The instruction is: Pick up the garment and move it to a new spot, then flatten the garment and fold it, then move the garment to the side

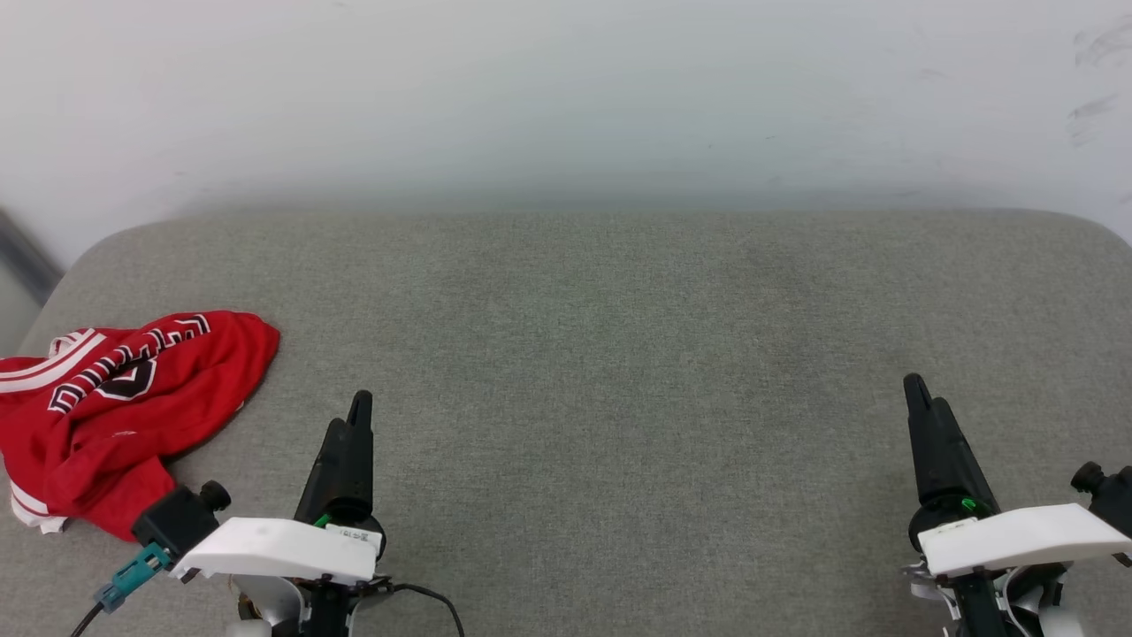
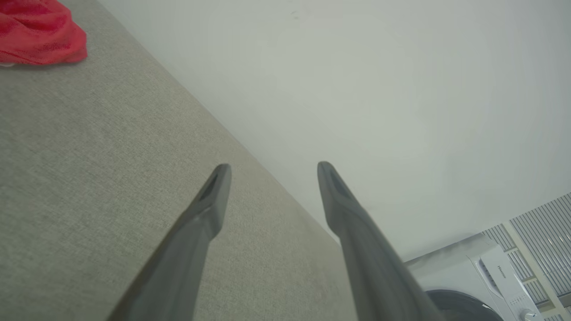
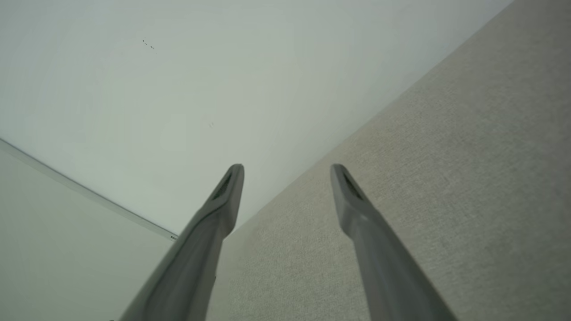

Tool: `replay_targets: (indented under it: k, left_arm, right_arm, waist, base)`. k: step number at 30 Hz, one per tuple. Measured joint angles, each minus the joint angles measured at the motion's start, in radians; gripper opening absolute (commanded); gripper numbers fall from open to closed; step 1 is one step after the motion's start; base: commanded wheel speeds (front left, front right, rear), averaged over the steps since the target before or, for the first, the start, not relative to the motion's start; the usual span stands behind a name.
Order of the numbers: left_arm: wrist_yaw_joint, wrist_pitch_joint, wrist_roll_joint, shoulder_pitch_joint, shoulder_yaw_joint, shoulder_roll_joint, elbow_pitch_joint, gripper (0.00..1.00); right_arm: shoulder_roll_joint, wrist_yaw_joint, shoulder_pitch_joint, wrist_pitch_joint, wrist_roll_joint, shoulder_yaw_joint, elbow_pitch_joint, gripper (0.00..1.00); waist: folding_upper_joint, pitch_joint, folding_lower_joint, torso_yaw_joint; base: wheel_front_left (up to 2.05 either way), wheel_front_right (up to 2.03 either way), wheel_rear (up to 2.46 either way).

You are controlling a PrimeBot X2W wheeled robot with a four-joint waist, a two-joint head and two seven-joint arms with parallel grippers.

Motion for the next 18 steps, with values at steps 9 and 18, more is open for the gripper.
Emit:
replay_targets:
  k: [9,18]
  left_arm:
    - [0.000,-0.028,0.172,-0.001,-0.015,0.000,0.002,1.00]
    - [0.000,-0.055,0.352,-0.001,-0.021,0.002,0.014,1.00]
  right_arm:
    - [-0.004,0.000,-0.003,-0.021,-0.151,0.028,0.004,1.00]
    - [-0.006,0.000,-0.012,-0.030,-0.308,0.036,0.005,1.00]
  waist:
    - [0.0000,-0.001,0.0000,0.000]
    - [0.0000,-0.003,0.0001,0.000]
  base:
    - [0.00,0.00,0.00]
    - [0.00,0.00,0.00]
